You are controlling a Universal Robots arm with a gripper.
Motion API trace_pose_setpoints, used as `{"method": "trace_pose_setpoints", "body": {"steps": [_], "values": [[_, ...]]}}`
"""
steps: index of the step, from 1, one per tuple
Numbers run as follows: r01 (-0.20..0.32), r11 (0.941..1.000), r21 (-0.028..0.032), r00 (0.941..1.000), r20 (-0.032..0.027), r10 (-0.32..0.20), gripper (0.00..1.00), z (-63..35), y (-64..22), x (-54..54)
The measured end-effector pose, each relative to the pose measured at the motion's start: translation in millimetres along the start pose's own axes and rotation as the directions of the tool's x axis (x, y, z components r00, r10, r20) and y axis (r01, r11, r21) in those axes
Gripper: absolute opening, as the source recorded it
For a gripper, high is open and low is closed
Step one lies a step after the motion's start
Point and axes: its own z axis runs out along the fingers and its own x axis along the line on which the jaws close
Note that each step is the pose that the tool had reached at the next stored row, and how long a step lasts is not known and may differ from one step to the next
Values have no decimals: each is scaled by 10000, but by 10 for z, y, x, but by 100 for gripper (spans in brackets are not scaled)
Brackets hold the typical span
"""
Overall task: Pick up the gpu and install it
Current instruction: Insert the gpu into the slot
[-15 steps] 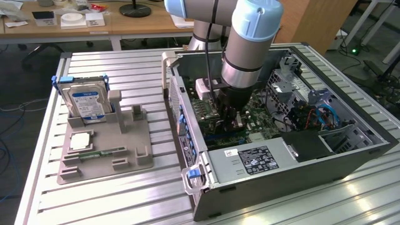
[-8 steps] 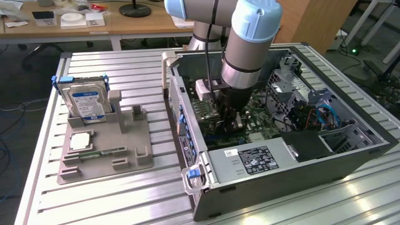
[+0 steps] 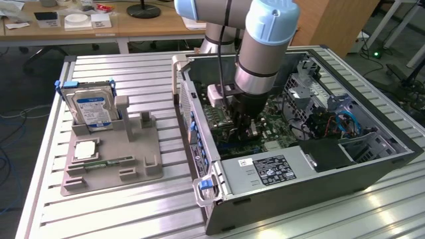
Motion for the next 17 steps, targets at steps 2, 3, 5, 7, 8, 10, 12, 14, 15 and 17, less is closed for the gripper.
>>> {"method": "trace_pose_setpoints", "body": {"steps": [2, 3, 5, 7, 8, 10, 12, 14, 15, 17], "values": [[5, 10000, 5, 10000, 0, -5, 27, 0, 4, 0], [7, 10000, 6, 10000, 0, -7, 27, 0, 4, 1], [5, 10000, 6, 10000, -1, -5, 27, 0, 6, 0], [5, 10000, 6, 10000, -1, -5, 27, 0, 6, 0], [5, 10000, 6, 10000, -1, -5, 27, 0, 6, 0], [5, 10000, 6, 10000, -1, -5, 27, 0, 6, 0], [5, 10000, 5, 10000, -1, -5, 27, 0, 6, 0], [5, 10000, 6, 10000, -1, -5, 27, 0, 6, 0], [6, 10000, 6, 10000, -1, -6, 27, 0, 6, 0], [6, 10000, 6, 10000, -1, -6, 27, 0, 6, 0]]}}
